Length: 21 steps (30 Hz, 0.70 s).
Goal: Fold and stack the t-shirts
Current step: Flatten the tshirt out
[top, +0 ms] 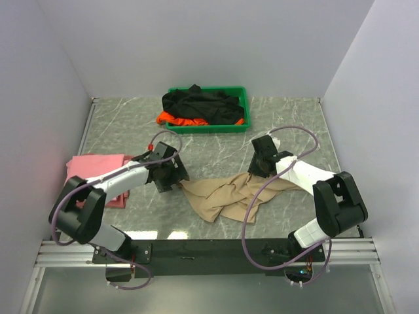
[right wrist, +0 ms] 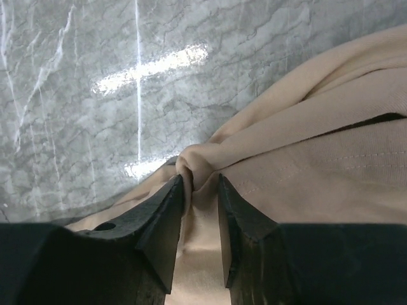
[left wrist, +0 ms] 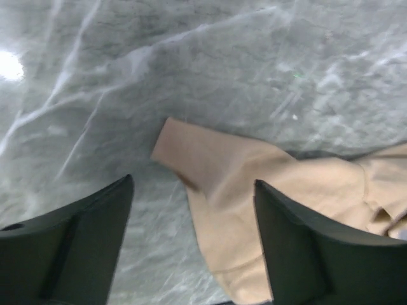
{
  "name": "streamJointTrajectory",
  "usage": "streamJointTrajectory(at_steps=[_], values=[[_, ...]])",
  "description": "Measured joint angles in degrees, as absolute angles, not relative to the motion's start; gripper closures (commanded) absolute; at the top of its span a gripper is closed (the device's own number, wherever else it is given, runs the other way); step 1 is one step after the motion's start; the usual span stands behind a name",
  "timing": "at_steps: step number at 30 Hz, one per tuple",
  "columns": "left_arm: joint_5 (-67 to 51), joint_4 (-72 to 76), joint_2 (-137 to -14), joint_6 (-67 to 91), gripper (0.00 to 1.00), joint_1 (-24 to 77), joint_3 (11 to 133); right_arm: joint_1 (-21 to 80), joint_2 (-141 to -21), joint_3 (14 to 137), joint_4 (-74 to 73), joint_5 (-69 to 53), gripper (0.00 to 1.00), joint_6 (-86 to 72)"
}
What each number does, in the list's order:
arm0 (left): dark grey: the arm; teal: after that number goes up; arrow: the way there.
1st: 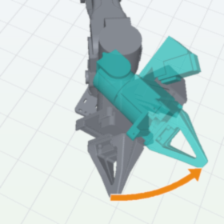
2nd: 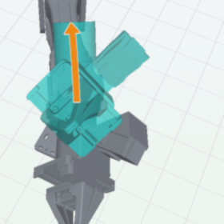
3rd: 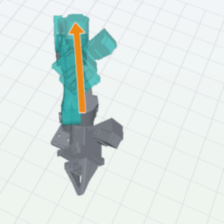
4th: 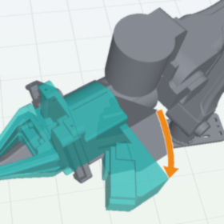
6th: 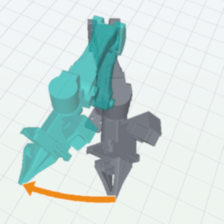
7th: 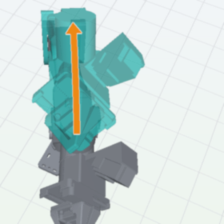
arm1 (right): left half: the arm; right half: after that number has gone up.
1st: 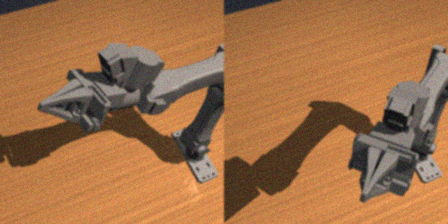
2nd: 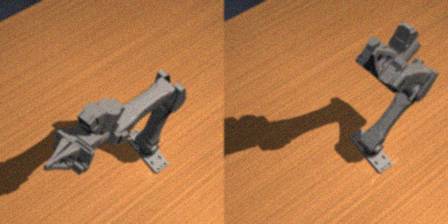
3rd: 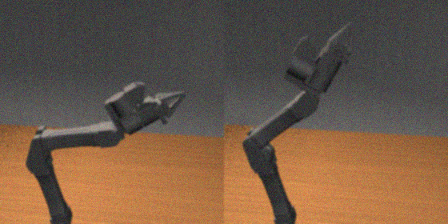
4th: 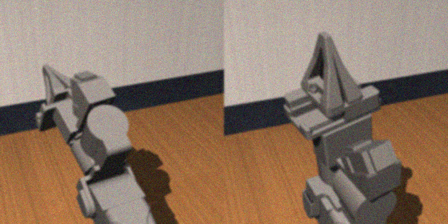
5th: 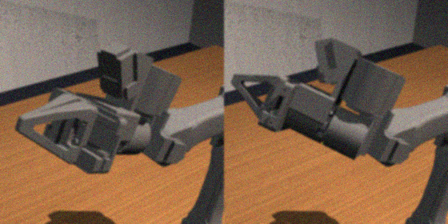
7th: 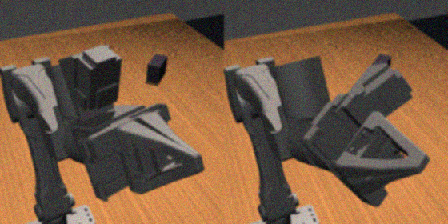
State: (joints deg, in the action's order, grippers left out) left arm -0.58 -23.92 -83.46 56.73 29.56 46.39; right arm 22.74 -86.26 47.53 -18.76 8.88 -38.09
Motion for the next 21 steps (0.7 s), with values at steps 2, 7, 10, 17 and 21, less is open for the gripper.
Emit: streamJointTrajectory(at_steps=[2,7,10,17,21], values=[[-0.6,-23.0,-85.8,56.9,0.31,29.9,46.7,22.7,-85.9,47.3,-18.6,8.5,0.63,-38.1],[-0.3,-21.6,-90.4,58.2,0.93,29.9,48.3,22.7,-85.1,46.8,-18.3,7.8,0.61,-38.0],[-0.1,-21.4,-93.0,58.4,0.99,29.9,49.8,22.7,-83.9,45.9,-18.3,7.6,0.61,-37.6],[1.3,-20.8,-92.2,59.3,0.99,30.0,49.1,23.0,-81.5,44.8,-17.1,4.3,0.58,-35.3],[6.0,-24.6,-89.3,59.7,0.99,30.2,47.9,24.4,-78.2,44.6,-17.5,3.2,0.58,-33.0]])
